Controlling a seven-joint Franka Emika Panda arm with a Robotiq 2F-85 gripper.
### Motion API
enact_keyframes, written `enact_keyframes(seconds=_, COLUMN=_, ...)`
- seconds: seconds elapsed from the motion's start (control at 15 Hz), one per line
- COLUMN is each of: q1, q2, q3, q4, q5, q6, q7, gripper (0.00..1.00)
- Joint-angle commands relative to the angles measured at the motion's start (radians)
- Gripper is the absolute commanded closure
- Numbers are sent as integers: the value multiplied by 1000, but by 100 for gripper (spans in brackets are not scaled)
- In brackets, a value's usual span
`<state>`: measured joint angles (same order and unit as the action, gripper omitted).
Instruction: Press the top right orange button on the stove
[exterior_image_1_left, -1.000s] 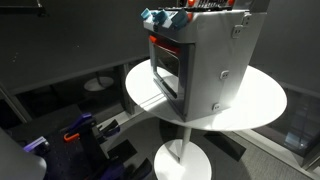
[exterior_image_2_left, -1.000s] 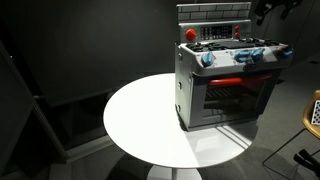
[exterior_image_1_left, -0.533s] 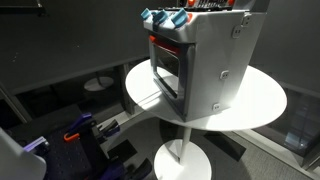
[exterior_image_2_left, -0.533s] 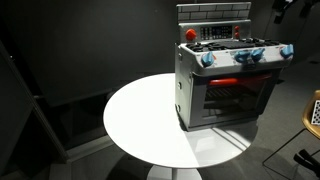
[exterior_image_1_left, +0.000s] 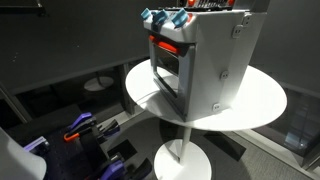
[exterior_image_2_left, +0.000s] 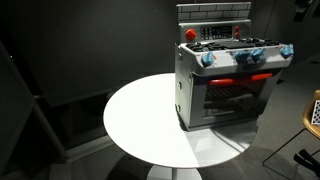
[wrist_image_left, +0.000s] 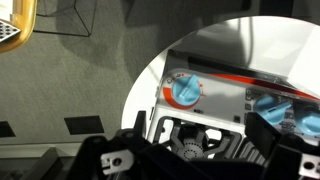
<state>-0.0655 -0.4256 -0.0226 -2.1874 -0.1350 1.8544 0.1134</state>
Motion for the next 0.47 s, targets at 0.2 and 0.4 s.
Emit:
enact_keyframes(seconds=0.2, q1=1, q2=-38, q3=-6, q4=-33, q5=14, q6=-2, q7=-61, gripper=0)
enact_keyframes(seconds=0.4, q1=1, q2=-44, q3=-8, q4=-42, q5=14, q6=-2, q7=-70, gripper=0)
